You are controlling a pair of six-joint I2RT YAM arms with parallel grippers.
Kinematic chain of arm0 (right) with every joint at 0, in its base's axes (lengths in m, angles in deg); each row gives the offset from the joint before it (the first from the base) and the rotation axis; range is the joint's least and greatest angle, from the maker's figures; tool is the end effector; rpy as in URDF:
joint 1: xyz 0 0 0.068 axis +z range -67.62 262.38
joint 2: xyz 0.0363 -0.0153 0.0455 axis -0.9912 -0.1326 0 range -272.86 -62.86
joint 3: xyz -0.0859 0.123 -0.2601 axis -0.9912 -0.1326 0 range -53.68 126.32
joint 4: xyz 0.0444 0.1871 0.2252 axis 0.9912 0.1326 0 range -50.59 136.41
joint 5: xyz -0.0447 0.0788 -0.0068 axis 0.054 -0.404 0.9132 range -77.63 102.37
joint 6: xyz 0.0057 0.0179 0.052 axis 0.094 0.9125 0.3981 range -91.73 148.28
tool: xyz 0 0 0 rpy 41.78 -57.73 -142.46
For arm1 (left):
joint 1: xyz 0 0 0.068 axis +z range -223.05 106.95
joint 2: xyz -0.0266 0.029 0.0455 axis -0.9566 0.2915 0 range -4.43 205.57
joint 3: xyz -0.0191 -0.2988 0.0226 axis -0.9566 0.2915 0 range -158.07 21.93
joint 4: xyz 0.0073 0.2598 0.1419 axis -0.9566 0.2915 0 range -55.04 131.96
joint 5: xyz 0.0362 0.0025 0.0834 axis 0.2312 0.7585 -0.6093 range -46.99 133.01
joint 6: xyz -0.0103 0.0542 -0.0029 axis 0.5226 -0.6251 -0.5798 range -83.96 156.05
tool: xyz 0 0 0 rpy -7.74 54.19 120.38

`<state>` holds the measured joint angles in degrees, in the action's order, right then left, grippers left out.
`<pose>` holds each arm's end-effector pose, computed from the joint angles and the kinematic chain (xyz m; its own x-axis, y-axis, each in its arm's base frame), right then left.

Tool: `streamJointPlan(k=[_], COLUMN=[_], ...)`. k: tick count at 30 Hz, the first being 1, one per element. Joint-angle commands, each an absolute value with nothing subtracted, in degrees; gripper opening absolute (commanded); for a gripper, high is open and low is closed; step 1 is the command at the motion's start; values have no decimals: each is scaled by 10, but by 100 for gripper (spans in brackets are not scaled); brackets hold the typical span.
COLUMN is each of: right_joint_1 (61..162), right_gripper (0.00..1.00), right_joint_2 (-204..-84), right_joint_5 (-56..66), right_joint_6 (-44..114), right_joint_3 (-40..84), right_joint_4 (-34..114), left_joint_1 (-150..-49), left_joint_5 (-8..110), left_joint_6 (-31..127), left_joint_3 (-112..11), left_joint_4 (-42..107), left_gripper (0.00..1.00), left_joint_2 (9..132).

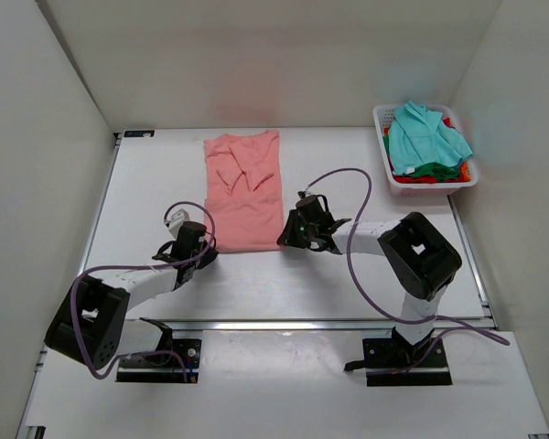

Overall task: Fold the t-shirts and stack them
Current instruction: Grab one side of the 2/3 rectangular tshirt with both arms, then fold the long partially folded tshirt into a neat square

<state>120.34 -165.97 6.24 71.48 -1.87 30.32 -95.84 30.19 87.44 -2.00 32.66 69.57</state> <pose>0.3063 0.2441 0.1410 -0.8475 0.2021 -0.4908 -0.1286 0.8189 0.5593 0.2251 -0.0856 0.1350 -0.6136 -0.5688 -0.5477 -0.3837 0.8210 -0.4228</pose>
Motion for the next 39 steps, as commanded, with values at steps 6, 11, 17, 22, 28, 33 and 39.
streamJointPlan(k=[6, 11, 17, 22, 28, 33, 39], right_joint_1=[1220, 1226, 1269, 1289, 1290, 1265, 1155], right_gripper=[0, 0, 0, 0, 0, 0, 0], right_joint_2=[-1635, -1545, -1407, -1301, -1257, -1281, -1344], right_joint_5=[80, 68, 69, 60, 33, -9, -85], right_joint_6=[717, 723, 736, 763, 750, 714, 647], right_joint_3=[-69, -147, -205, -244, -218, -133, -10], right_joint_4=[372, 392, 469, 514, 557, 608, 657], left_joint_1=[-953, -958, -976, -1010, -1031, -1005, -962], left_joint_5=[301, 336, 395, 446, 489, 517, 547], left_joint_6=[880, 883, 892, 866, 840, 797, 729], left_joint_3=[14, 37, 39, 23, -12, -107, -251], left_joint_4=[350, 457, 589, 652, 670, 691, 670], left_gripper=[0, 0, 0, 0, 0, 0, 0], left_joint_2=[614, 465, 316, 270, 281, 324, 469])
